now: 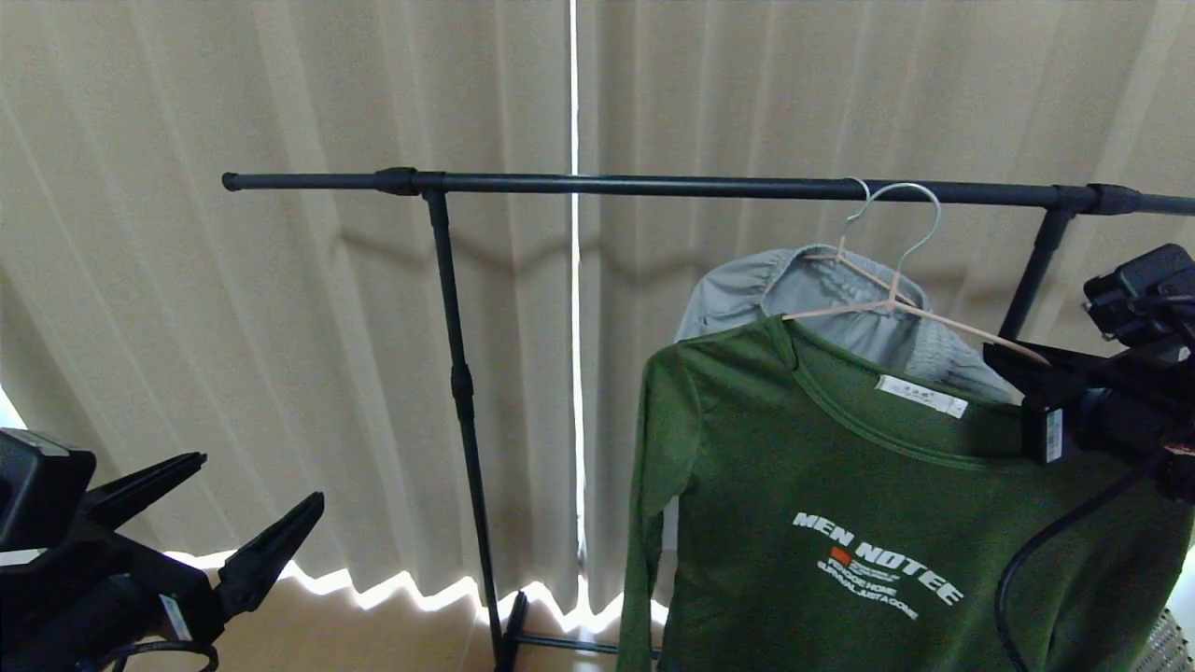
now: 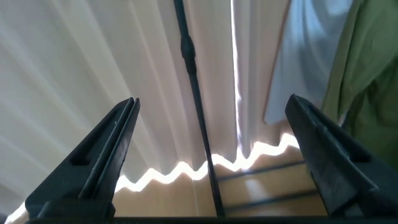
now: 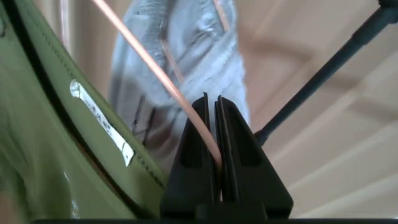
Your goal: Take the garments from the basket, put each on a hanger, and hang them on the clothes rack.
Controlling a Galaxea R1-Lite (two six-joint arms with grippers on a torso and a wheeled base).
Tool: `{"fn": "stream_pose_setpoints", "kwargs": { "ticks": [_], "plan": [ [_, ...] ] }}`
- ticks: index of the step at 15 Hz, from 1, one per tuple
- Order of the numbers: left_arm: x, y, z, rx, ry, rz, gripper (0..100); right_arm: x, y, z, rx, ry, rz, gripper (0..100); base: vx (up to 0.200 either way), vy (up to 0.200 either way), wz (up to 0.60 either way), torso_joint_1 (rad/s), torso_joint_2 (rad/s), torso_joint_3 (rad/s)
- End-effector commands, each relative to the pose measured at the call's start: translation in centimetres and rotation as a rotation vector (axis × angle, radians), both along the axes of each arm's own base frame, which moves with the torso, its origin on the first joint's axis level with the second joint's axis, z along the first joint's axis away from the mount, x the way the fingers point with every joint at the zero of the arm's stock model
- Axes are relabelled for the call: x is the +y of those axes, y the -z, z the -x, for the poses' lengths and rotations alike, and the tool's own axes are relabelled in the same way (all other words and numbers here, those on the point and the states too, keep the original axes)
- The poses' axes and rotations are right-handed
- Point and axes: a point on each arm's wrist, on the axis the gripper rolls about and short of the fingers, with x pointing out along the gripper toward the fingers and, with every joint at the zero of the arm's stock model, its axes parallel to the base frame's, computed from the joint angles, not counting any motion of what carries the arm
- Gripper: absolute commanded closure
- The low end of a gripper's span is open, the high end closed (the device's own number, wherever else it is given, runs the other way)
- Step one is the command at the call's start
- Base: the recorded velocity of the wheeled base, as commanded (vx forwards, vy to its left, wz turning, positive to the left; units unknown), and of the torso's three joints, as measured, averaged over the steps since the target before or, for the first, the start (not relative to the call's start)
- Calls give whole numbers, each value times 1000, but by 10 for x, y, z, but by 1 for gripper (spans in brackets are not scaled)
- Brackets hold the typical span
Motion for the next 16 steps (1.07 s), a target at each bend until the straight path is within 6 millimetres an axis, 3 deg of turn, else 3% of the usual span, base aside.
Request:
{"fn": "stream_pose_setpoints", "kwargs": {
  "ticks": [1,7,10,16],
  "plan": [
    [0,1,-1,4,-1,0,0,2,-2,-6,-2,1,2,100,200,0,0,7,-2,2],
    [0,1,-1,5,0,-2,0,45,-17,-43,-37,92,33,100,33,0,0,-1,1,0],
    [-1,3,0,17,4,-7,0,74,-22,-76,-59,181,68,100,0,0,0,0,0,0],
    [-2,3,0,17,14,-7,0,93,0,-122,-20,280,153,100,0,0,0,0,0,0]
  ]
}}
